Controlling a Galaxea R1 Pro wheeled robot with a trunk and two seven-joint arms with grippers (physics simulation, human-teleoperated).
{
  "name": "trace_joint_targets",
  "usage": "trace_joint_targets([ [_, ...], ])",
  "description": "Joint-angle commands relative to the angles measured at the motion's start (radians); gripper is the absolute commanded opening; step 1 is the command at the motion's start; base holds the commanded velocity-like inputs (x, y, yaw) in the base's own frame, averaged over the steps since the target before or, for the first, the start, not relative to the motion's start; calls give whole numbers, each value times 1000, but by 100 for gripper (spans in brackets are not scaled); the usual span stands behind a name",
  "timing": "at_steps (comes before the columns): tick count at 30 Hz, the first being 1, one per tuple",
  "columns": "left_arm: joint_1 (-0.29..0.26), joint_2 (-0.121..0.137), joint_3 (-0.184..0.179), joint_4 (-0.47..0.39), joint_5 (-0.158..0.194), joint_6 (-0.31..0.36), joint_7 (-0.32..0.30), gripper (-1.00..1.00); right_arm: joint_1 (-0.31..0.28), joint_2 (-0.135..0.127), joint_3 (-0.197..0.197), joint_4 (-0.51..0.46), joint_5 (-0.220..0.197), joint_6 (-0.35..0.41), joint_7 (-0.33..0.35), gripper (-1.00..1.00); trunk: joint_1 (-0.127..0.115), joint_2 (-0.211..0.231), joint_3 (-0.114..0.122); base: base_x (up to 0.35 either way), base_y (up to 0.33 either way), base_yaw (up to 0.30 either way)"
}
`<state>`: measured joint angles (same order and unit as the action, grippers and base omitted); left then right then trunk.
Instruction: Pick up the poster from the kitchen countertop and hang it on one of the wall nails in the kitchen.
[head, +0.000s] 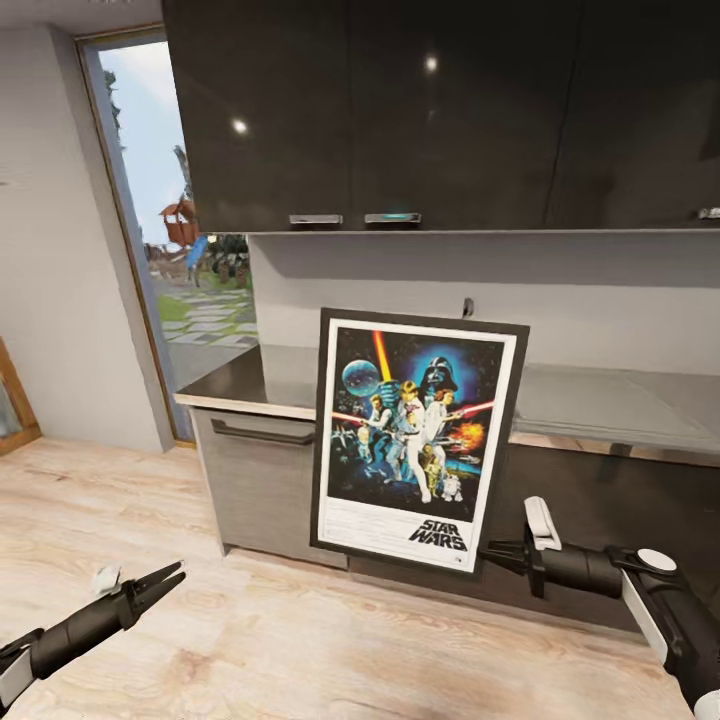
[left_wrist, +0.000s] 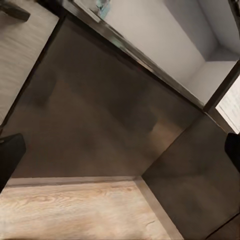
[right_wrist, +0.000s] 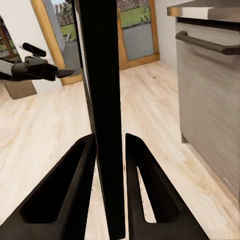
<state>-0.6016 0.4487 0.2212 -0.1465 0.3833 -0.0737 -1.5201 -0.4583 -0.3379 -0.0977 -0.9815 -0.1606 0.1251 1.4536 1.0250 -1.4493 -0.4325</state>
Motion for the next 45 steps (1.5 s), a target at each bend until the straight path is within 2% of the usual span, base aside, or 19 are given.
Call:
trace_joint_targets([
  [1,-1,0,0,1,2,-7,-1,100,0,3,0,-1,-3,13,1,-100,0,-1,-1,0,0,292],
  [10,-1,0,0,1,2,-6,1,100,0,9,3,-2,-3,17,-17,-100,0,-1,-4,0,0,153],
  [34,-1,-1,-1,1,2,-5,10,100,-1,9,2,-2,-4,23,-18,-100,-92,167,33,0,0,1],
  [45,-1,-1,0,1,2,-5,11,100,-2,10,0,-2,-6,22,-19,-100,-134,244,64,0,0,0],
])
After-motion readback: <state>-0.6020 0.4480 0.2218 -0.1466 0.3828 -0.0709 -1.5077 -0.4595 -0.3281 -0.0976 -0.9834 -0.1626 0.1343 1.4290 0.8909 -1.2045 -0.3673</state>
